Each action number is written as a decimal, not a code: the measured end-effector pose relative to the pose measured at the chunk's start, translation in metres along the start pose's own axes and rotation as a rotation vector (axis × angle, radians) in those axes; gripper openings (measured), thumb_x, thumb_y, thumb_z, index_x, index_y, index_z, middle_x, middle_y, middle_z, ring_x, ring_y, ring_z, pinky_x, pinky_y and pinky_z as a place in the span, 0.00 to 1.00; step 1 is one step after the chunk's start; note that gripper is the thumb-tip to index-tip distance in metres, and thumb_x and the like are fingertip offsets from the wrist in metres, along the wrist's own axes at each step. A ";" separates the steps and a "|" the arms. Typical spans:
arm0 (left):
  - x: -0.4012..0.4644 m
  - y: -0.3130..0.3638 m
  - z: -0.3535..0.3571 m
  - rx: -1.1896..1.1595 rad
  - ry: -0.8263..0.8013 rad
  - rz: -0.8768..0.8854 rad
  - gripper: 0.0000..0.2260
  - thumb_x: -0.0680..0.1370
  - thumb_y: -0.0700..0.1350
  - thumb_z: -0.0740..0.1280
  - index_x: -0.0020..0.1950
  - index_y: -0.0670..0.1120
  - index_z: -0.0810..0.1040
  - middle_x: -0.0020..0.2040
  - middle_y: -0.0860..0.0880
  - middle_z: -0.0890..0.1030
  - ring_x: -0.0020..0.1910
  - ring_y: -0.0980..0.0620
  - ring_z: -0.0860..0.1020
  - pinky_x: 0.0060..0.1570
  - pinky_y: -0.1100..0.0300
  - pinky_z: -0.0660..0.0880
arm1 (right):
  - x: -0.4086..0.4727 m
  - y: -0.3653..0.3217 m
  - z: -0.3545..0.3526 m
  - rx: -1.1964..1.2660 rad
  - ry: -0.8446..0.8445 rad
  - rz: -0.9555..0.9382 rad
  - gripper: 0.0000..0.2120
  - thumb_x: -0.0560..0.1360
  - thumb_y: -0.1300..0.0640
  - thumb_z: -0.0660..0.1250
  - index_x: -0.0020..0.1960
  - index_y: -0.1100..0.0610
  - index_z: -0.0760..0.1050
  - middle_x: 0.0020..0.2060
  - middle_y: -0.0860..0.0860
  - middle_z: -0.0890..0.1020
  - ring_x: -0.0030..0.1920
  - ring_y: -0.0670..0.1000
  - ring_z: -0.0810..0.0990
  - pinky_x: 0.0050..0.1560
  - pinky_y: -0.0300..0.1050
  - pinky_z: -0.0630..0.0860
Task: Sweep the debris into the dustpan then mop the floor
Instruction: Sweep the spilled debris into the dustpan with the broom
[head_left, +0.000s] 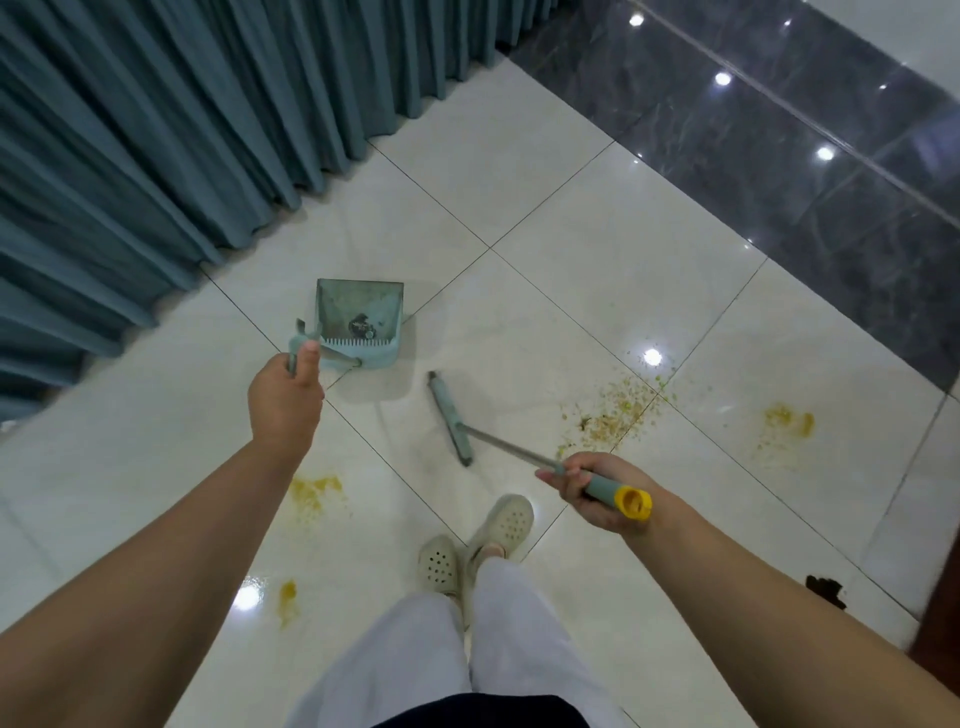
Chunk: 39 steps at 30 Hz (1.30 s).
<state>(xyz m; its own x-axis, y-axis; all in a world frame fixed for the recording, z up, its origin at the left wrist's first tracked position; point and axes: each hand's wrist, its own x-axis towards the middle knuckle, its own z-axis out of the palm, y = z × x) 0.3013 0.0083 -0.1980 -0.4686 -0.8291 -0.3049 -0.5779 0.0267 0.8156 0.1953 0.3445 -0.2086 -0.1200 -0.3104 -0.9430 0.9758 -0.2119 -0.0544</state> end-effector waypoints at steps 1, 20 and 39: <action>0.002 0.002 -0.003 -0.006 0.015 -0.007 0.28 0.74 0.66 0.57 0.41 0.39 0.73 0.30 0.45 0.74 0.30 0.47 0.71 0.33 0.52 0.70 | 0.005 0.004 0.009 -0.030 -0.016 0.037 0.10 0.78 0.68 0.53 0.58 0.70 0.65 0.46 0.64 0.73 0.19 0.46 0.70 0.18 0.32 0.69; 0.033 0.052 0.027 0.082 0.287 -0.135 0.27 0.74 0.67 0.54 0.38 0.45 0.73 0.31 0.45 0.77 0.30 0.45 0.74 0.39 0.42 0.77 | 0.072 -0.084 0.136 -0.173 -0.046 0.137 0.05 0.79 0.68 0.53 0.52 0.65 0.67 0.50 0.67 0.70 0.15 0.47 0.69 0.16 0.32 0.69; 0.053 0.146 0.193 0.097 0.008 0.005 0.25 0.77 0.65 0.54 0.35 0.45 0.71 0.33 0.42 0.77 0.33 0.43 0.75 0.42 0.39 0.76 | 0.000 -0.242 -0.045 0.635 0.125 -0.133 0.24 0.78 0.67 0.56 0.74 0.61 0.59 0.55 0.73 0.71 0.17 0.47 0.68 0.18 0.31 0.69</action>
<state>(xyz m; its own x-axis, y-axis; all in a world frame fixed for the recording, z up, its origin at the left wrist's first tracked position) 0.0629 0.0762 -0.1901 -0.4667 -0.8331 -0.2969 -0.6378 0.0845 0.7656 -0.0329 0.4375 -0.2100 -0.1726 -0.1421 -0.9747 0.6518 -0.7584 -0.0049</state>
